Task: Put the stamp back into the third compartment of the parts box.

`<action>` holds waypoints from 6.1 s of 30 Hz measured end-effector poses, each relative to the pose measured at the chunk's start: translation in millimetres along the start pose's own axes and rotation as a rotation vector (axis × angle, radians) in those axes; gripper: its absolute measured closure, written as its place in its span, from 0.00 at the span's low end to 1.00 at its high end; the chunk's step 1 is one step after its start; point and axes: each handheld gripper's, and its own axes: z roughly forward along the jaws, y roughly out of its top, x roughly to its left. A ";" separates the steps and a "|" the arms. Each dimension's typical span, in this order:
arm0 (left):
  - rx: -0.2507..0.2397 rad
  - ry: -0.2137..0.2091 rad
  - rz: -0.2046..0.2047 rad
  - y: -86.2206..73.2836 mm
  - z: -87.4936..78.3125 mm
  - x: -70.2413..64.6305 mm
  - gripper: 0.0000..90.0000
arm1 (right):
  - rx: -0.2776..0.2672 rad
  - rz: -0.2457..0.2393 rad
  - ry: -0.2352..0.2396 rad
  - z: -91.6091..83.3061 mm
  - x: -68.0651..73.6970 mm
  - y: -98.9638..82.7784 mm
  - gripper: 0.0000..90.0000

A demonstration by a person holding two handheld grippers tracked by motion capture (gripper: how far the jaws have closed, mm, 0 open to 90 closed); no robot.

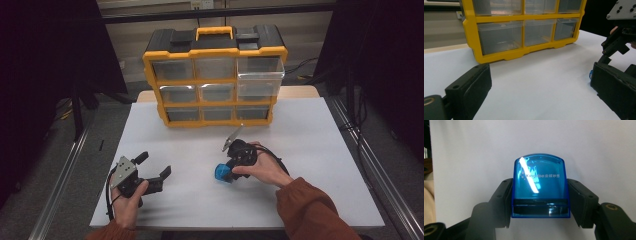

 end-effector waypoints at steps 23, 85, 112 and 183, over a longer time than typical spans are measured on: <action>-0.001 0.013 0.011 0.7 -0.6 1.1 0.04 | -0.164 -0.053 0.022 -58.5 3.3 9.4 0.46; -0.019 0.015 0.004 1.4 -1.6 1.3 0.04 | -0.198 -0.163 -0.120 -202.3 10.1 89.3 0.46; -0.004 0.016 0.012 1.1 0.1 1.2 0.04 | -0.212 -0.108 -0.228 -277.0 -8.9 95.6 0.46; -0.006 0.001 -0.010 -0.2 -0.2 0.9 0.04 | -0.085 0.126 -0.335 -284.1 -87.3 116.0 0.36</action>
